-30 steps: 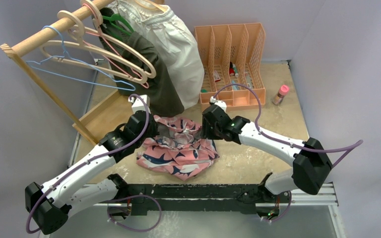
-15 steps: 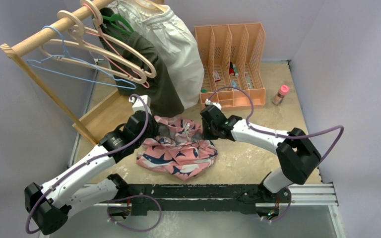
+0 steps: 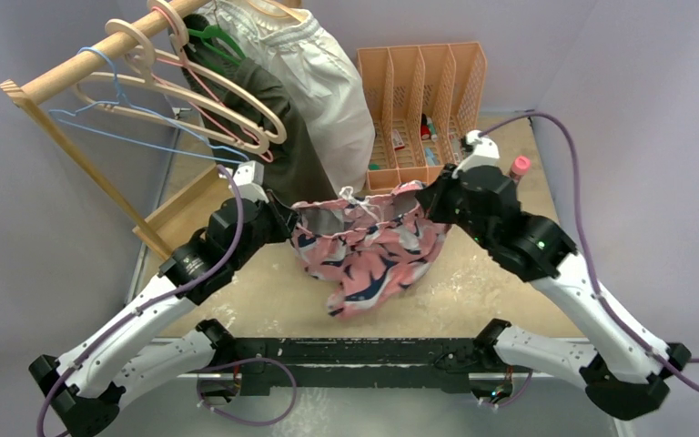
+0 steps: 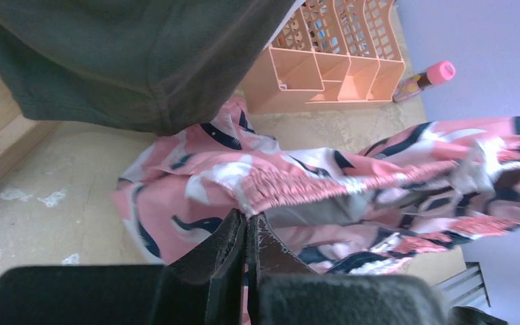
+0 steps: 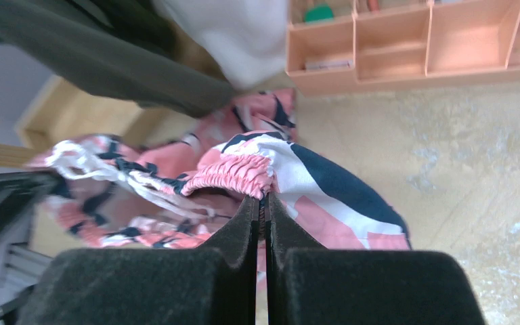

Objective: Place the shorts on the hanger

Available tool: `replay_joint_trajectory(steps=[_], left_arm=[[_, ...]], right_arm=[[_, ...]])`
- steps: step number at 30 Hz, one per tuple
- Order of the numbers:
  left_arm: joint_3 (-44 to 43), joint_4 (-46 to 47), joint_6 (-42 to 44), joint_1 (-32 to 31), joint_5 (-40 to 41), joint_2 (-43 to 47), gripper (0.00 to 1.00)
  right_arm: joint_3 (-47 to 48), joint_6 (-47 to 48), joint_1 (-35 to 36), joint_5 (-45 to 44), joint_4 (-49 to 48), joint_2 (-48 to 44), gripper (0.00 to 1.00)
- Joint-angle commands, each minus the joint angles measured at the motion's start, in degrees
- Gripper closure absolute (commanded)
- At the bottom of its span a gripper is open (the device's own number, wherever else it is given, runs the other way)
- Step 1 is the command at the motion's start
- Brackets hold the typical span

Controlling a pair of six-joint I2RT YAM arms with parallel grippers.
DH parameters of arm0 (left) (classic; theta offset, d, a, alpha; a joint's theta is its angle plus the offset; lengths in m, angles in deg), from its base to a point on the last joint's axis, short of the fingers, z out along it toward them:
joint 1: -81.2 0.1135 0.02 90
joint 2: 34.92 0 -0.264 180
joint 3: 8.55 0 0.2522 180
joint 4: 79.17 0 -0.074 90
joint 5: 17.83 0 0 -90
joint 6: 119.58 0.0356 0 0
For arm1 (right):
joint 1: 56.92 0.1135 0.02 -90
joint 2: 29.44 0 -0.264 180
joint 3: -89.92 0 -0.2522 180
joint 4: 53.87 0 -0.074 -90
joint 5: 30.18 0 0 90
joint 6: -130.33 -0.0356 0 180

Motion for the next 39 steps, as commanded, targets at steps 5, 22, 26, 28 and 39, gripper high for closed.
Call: replay_joint_trajectory(steps=[5,22,26,28,39], left_arm=[[3.49,5.08,-1.74,-0.07,3.48,-1.91,0.99],[-3.33,-10.11,0.08,-0.03,22.45,2.51,0.47],[-8.49,-16.25,1.42,-0.03,27.66,2.82,0.46],[-11.17,-19.05,1.54,-0.01,29.25,2.8,0.46],[-28.69,-21.33,10.58,-0.06,44.76,-3.97,0.37]], right_arm=[[-3.86,0.66,-0.09,5.14,-0.97,-2.09,1.0],[-10.29,0.44,-0.09,8.5,-7.3,1.16,1.0],[-10.85,0.58,-0.09,8.49,-8.99,1.74,1.0],[-10.92,0.95,-0.09,8.43,-9.92,2.21,1.0],[-9.49,2.71,-0.09,9.31,-10.03,4.7,1.0]])
